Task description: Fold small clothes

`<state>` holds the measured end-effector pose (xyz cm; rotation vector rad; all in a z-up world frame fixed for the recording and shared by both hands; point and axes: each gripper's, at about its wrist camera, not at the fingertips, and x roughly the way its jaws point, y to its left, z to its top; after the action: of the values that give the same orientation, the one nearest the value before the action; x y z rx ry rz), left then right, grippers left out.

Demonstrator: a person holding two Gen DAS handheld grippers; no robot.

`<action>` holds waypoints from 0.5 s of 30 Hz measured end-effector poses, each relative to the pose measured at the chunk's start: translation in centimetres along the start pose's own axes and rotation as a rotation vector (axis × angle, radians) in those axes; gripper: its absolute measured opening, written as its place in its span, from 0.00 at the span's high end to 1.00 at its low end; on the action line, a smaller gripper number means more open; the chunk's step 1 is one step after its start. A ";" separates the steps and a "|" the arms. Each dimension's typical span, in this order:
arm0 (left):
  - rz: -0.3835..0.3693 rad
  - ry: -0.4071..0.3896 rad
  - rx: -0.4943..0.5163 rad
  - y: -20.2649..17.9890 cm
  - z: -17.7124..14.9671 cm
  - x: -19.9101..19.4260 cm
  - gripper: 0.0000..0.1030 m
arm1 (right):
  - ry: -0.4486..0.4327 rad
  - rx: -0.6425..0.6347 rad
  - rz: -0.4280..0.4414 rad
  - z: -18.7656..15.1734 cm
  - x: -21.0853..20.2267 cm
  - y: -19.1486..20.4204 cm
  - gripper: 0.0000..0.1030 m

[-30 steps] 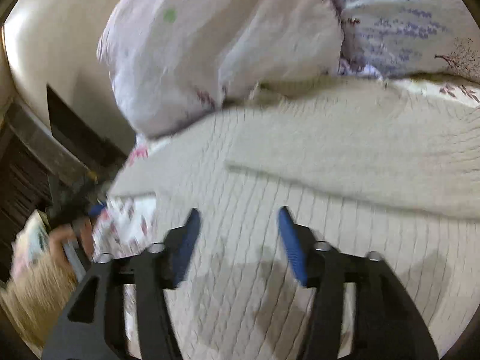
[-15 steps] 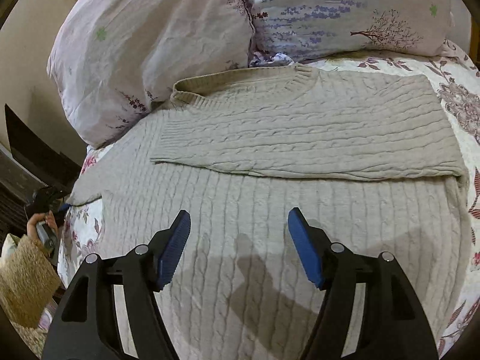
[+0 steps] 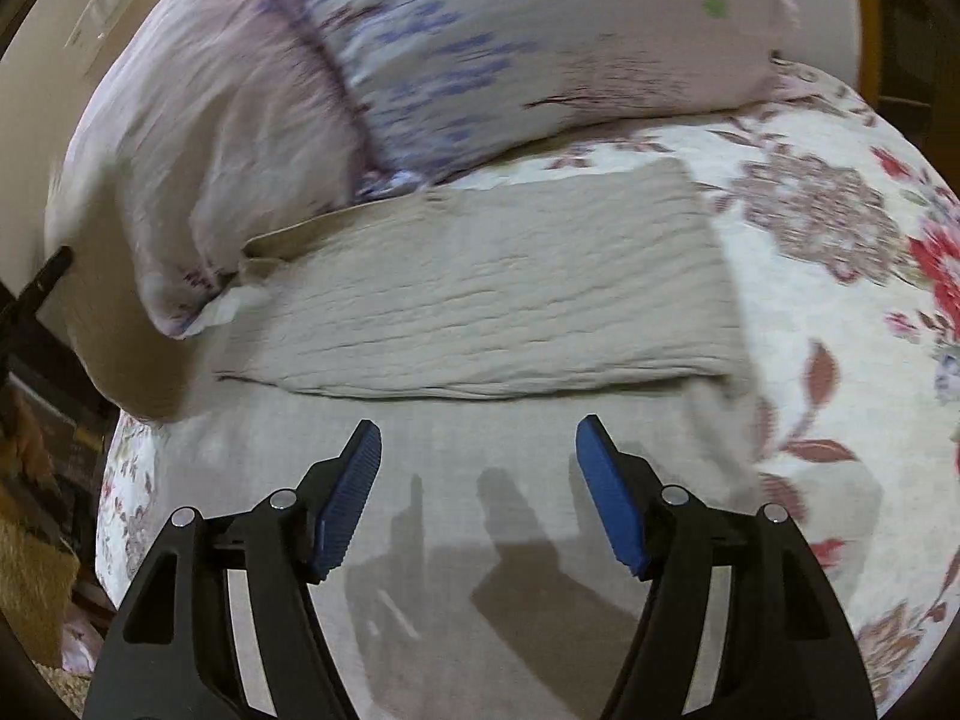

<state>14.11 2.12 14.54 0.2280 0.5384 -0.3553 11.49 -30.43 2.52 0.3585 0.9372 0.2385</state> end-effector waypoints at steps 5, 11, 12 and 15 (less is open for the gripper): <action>0.031 0.191 0.038 -4.2 -6.1 1.5 0.47 | -0.005 0.048 -0.028 -1.3 -2.5 -5.3 0.33; 0.170 0.381 -0.299 4.2 -14.7 -3.0 0.29 | 0.093 0.209 0.038 -5.7 -4.5 -11.5 0.42; 0.170 0.420 -0.346 5.1 -16.1 -3.6 0.29 | 0.115 0.225 0.060 -6.1 -4.5 -11.8 0.48; 0.115 0.479 -0.473 6.0 -19.1 -5.3 0.33 | 0.190 0.260 0.184 -8.8 -4.7 -11.8 0.64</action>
<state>3.43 14.84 2.17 -0.1208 1.0576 -0.0496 2.10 -41.19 -3.45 0.6726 1.1269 0.3241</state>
